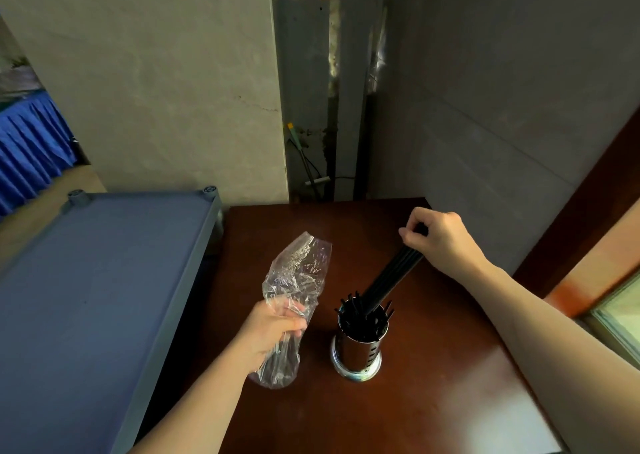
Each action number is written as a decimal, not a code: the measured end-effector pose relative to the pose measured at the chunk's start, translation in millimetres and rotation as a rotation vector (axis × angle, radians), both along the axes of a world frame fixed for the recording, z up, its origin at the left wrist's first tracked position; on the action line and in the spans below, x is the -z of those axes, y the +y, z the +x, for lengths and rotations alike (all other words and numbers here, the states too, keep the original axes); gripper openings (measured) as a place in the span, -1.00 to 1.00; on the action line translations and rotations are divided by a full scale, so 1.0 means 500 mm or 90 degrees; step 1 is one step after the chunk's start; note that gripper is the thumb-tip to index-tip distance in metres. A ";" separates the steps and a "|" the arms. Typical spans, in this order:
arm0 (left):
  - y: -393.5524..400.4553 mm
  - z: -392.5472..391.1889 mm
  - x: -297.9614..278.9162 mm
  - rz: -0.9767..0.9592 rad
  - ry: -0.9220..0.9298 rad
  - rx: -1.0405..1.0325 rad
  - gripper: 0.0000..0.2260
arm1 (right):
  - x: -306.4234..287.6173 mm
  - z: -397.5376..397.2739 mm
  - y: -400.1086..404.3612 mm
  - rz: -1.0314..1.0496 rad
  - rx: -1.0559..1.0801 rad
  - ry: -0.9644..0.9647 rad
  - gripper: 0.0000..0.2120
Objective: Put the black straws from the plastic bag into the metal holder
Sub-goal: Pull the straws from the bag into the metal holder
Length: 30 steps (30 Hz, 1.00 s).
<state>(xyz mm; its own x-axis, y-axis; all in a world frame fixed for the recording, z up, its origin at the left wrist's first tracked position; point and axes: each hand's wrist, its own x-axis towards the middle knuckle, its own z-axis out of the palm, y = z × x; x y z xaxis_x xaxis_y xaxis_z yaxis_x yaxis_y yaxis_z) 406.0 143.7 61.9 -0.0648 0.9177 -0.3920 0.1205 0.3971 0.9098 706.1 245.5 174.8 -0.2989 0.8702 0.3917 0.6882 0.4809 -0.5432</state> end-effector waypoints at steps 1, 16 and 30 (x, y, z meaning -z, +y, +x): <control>0.000 0.002 0.000 0.001 -0.001 -0.001 -0.78 | 0.007 -0.003 -0.001 -0.005 -0.015 -0.013 -0.71; 0.000 0.002 -0.013 0.031 -0.035 -0.007 -0.78 | 0.103 -0.061 -0.008 0.015 -0.115 -0.170 -0.79; 0.022 0.031 0.004 0.034 -0.104 0.004 -0.80 | 0.191 -0.084 -0.043 -0.002 -0.170 -0.305 -0.74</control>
<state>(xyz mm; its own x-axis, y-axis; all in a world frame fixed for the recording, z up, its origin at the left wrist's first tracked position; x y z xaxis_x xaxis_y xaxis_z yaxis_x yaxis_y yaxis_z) 421.7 155.0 60.1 0.0016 0.9379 -0.3468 -0.0284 0.3467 0.9375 664.3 224.2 79.3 -0.6538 0.7405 0.1557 0.7131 0.6718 -0.2007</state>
